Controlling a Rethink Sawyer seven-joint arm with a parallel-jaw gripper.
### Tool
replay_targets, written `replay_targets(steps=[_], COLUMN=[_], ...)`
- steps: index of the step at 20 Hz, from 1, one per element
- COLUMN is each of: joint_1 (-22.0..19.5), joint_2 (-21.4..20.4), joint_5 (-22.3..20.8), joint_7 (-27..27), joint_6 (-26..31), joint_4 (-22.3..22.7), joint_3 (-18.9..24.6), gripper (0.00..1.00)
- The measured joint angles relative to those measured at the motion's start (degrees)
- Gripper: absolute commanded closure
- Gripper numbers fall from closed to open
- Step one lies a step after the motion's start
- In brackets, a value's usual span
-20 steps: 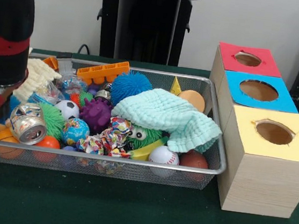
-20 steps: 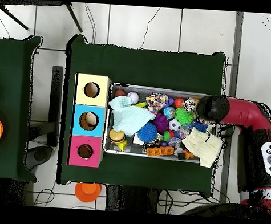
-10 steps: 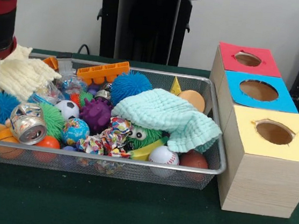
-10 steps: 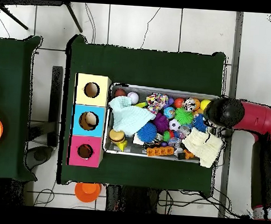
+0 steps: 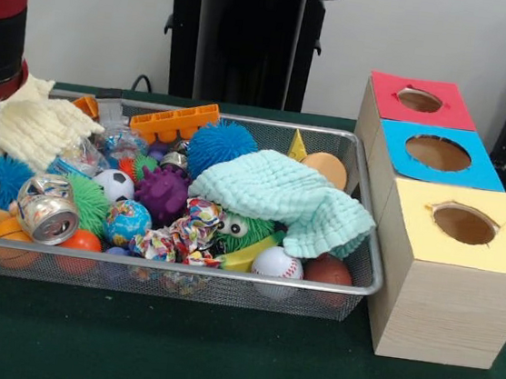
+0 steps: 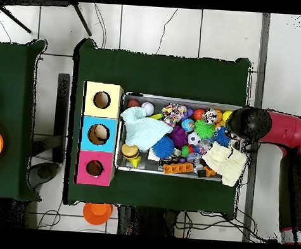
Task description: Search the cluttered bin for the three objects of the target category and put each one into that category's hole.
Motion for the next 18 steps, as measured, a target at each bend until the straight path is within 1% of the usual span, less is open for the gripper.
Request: replay_targets(steps=[12, 13, 18], joint_1=[-0.3, -0.3, -0.3], joint_2=[3.8, 4.6, 5.2], joint_5=[-0.3, -0.7, -1.4], joint_7=[0.0, 0.0, 0.0], joint_6=[0.0, 0.0, 0.0], joint_4=[0.0, 0.0, 0.0], joint_3=[0.4, 0.4, 0.4], gripper=[1.0, 0.0, 0.0])
